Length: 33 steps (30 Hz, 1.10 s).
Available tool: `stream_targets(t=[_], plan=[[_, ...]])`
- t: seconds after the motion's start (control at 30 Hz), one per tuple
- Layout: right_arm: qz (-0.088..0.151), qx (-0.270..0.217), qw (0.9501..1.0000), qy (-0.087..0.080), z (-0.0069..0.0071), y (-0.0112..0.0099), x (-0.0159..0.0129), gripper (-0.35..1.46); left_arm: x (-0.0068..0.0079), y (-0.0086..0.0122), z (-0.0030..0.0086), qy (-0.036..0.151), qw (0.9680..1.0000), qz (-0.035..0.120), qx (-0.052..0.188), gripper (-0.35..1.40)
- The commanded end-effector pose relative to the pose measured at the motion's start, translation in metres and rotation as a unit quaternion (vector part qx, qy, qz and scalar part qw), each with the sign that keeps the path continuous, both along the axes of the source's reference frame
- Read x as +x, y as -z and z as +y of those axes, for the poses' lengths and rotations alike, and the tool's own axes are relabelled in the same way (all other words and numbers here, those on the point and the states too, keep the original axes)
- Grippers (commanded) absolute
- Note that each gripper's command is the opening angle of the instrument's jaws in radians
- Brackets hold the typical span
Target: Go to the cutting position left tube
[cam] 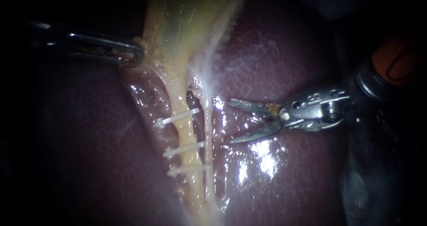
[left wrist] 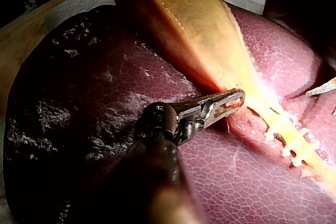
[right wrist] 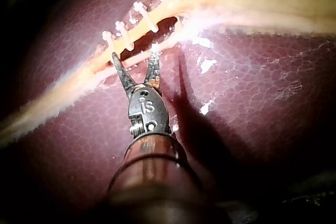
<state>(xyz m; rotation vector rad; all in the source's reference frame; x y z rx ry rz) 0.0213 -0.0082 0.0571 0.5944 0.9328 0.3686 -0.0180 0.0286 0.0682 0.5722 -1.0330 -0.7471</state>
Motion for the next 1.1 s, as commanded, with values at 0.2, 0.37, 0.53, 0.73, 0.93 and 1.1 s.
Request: stream_targets(t=[0.2, 0.37, 0.53, 0.73, 0.93, 1.1], plan=[[0.000, 0.069, 0.9976, -0.002, -0.0013, -0.0015, 0.0014, 1.42, -0.0002, -0.0002, -0.0002, 0.002, 1.0000, 0.002, -0.001, -0.35], [0.002, 0.104, 0.9945, 0.008, -0.0020, -0.0036, 0.0023, 1.42, -0.0003, -0.0003, -0.0003, 0.001, 1.0000, 0.001, -0.001, -0.35], [-0.003, 0.131, 0.9913, 0.009, -0.0027, -0.0060, 0.0026, 1.42, -0.0003, -0.0003, -0.0004, 0.001, 1.0000, 0.001, -0.002, -0.35], [-0.008, 0.155, 0.9878, 0.012, -0.0035, -0.0088, 0.0026, 1.40, -0.0004, -0.0004, -0.0005, 0.001, 1.0000, 0.002, -0.002, -0.35], [-0.003, 0.170, 0.9852, 0.019, -0.0034, -0.0100, 0.0030, 1.40, -0.0004, -0.0004, -0.0005, 0.001, 1.0000, 0.002, -0.002, -0.35], [0.019, 0.194, 0.9807, 0.022, -0.0032, -0.0101, 0.0038, 1.40, -0.0004, -0.0005, -0.0005, 0.000, 1.0000, 0.001, -0.002, -0.35]])
